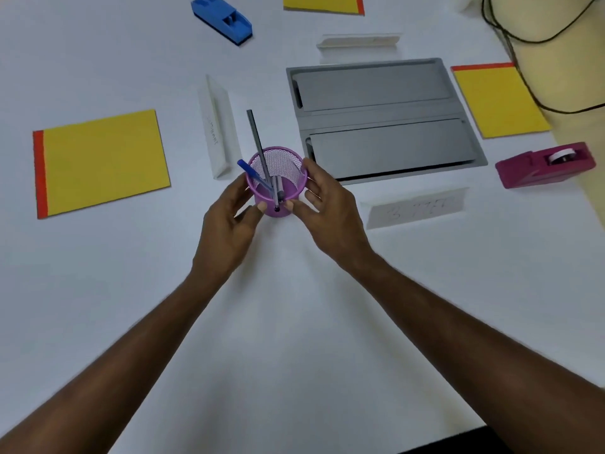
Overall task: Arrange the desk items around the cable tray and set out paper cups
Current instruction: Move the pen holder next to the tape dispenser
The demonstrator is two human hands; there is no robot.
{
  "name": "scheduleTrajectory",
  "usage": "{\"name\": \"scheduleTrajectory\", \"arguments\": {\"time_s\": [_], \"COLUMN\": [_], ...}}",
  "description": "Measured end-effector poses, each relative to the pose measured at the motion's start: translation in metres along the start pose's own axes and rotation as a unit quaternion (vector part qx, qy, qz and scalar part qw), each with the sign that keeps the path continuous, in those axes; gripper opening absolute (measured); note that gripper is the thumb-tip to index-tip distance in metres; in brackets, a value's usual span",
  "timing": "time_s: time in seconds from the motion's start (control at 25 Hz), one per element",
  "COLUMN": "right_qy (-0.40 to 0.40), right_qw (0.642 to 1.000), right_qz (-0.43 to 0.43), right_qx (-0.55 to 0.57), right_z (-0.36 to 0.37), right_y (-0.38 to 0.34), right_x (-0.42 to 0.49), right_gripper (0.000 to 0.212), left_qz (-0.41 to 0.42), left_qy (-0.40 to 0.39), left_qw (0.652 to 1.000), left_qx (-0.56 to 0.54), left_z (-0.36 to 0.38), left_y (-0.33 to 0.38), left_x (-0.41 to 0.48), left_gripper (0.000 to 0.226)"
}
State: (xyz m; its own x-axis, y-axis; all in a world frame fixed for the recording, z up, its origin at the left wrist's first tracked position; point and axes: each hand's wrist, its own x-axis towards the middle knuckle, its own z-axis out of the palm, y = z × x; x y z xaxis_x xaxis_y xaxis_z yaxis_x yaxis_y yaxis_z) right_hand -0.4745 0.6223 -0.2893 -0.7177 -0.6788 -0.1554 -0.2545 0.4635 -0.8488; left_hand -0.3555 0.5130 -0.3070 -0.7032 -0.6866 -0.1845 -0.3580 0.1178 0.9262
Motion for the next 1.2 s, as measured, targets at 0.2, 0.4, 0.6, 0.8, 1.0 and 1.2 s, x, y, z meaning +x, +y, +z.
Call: {"name": "scheduleTrajectory", "arguments": {"time_s": [0.2, 0.4, 0.6, 0.8, 1.0, 1.2], "right_qy": [0.050, 0.111, 0.203, 0.273, 0.295, 0.299], "right_qw": [0.998, 0.992, 0.975, 0.949, 0.938, 0.937], "right_qz": [-0.006, 0.023, 0.071, 0.136, 0.175, 0.181], "right_qx": [0.041, 0.053, 0.051, 0.079, 0.041, 0.004], "right_z": [-0.050, -0.138, -0.226, -0.311, -0.367, -0.398], "right_y": [-0.003, 0.017, 0.055, 0.118, 0.180, 0.227], "right_x": [-0.028, -0.061, -0.091, -0.110, -0.097, -0.072], "right_gripper": [0.069, 0.067, 0.065, 0.052, 0.063, 0.065], "left_qz": [0.091, 0.134, 0.183, 0.194, 0.171, 0.159], "left_qy": [0.016, -0.047, -0.123, -0.220, -0.282, -0.321], "left_qw": [0.995, 0.990, 0.975, 0.956, 0.944, 0.932], "left_qx": [-0.031, -0.025, 0.003, 0.010, 0.029, 0.062], "left_z": [0.030, 0.102, 0.202, 0.312, 0.397, 0.447], "left_y": [0.031, 0.084, 0.133, 0.166, 0.171, 0.176], "left_x": [-0.010, -0.019, -0.016, -0.023, -0.012, 0.013], "left_gripper": [0.042, 0.043, 0.044, 0.045, 0.048, 0.051]}}
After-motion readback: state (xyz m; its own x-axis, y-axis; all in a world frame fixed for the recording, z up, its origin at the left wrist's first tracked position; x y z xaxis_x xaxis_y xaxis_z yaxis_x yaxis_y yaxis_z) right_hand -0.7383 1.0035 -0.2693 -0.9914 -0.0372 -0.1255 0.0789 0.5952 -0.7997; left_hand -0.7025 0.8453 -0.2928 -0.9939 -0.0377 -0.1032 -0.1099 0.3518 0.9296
